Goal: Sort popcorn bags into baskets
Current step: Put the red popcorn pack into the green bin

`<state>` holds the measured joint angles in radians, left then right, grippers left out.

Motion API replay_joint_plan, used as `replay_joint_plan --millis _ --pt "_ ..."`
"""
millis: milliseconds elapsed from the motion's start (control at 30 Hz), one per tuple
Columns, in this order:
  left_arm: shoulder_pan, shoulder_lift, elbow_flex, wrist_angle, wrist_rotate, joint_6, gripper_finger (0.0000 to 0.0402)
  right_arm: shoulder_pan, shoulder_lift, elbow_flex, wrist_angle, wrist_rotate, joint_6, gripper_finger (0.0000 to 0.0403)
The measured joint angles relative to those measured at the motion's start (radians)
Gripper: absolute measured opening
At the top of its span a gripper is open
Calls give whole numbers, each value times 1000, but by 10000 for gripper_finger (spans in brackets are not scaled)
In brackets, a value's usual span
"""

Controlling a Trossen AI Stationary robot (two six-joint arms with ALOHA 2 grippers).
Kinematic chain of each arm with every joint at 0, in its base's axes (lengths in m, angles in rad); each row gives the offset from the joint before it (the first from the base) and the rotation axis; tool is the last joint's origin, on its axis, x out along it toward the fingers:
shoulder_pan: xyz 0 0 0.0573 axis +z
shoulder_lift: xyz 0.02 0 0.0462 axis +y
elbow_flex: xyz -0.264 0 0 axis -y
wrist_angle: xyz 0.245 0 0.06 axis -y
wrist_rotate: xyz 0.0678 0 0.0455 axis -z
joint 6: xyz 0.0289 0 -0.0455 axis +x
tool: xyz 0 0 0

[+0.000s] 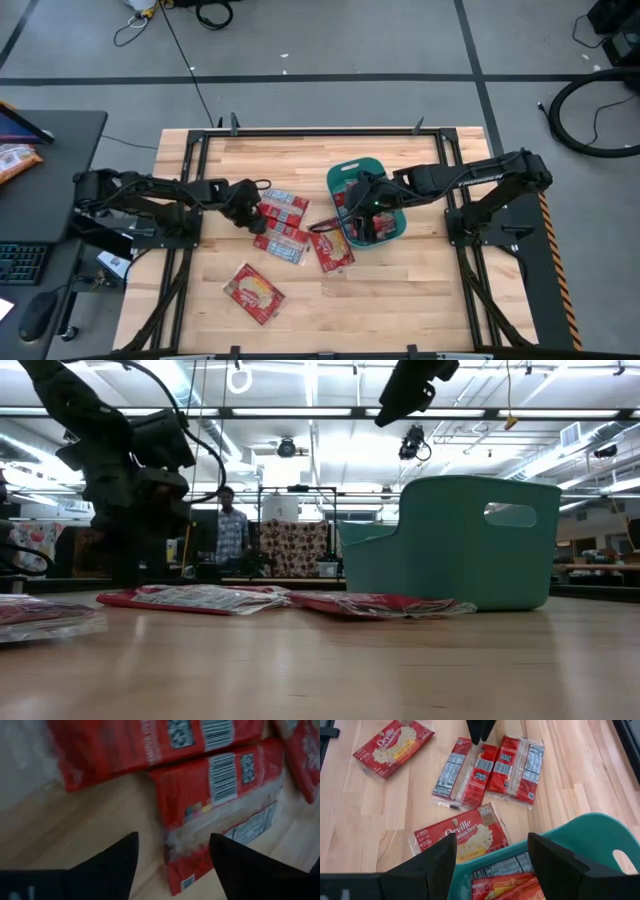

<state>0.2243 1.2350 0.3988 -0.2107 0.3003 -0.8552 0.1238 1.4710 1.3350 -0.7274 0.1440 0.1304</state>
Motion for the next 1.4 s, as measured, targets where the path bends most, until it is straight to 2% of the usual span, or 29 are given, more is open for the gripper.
replay_joint_plan --millis 233,500,667,933,1133,1400 --pt "-84 72 0 173 -46 -80 248 -3 0 0 46 27 -10 248" --pt "-144 146 4 224 -120 -161 210 -3 0 0 45 46 -21 248" --pt "-146 152 -1 269 -133 -155 150 -3 0 0 46 45 -21 248" --pt "-151 156 -2 334 -150 -159 13 -2 0 0 45 45 -20 248" --pt "-154 119 16 374 -99 -172 5 -2 0 0 24 45 -27 248" --pt "-201 40 120 368 -94 57 4 -21 0 0 46 -25 3 248"
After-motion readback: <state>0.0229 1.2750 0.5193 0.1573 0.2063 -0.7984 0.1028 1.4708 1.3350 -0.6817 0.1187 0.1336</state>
